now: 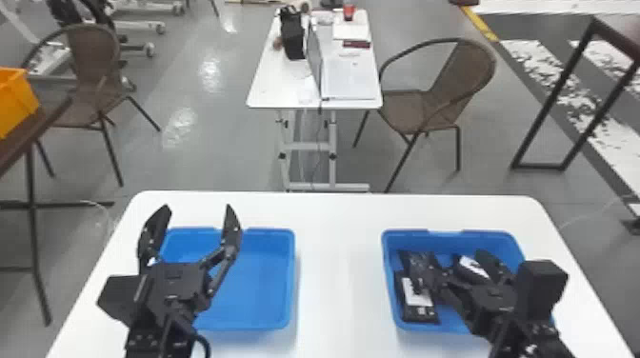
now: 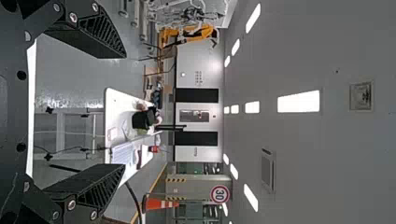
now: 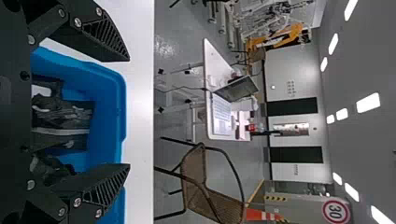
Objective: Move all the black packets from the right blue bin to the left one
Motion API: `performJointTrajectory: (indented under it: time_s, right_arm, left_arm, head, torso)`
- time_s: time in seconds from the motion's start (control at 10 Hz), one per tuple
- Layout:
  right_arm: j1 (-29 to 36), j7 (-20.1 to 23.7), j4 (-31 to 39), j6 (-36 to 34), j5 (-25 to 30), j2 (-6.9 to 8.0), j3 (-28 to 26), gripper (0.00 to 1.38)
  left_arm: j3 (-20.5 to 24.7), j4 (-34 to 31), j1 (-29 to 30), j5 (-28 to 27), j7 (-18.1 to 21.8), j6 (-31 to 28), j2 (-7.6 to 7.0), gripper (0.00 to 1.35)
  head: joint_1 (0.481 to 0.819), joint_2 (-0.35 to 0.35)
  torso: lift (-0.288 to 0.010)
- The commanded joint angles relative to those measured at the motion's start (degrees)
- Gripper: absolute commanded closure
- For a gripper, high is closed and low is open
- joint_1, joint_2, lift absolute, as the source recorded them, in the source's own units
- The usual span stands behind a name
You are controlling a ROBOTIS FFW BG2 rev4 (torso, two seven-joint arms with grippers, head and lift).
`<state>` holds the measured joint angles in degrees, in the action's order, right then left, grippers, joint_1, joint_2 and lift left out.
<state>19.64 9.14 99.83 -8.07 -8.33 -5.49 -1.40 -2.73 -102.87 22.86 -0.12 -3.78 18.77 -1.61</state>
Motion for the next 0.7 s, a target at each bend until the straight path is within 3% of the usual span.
performJointTrajectory:
  time_s: [0.0,0.3,0.6]
  right_arm:
    - [-3.6,2.2,-7.9,-0.3,-4.2,-2.16,0.1,0.24]
    - [-8.6,3.8,-16.3,-2.3,-4.6,-1.37,0.1,0.24]
    - [-12.8,5.9,-22.9,-2.3,-3.5,-1.54,0.1,0.23]
  left_arm:
    - [-0.1,0.0,-0.2,0.2,0.0,-0.1,-0.14,0.20]
    - [-0.1,0.0,-0.2,0.2,0.0,-0.1,-0.14,0.20]
    - [-0.1,0.0,-0.2,0.3,0.0,-0.1,-0.14,0.20]
  head:
    - [0.695,-0.011]
    - [0.695,-0.022]
    - [0.695,-0.018]
  torso:
    - [0.000]
    - [0.000]
    - [0.000]
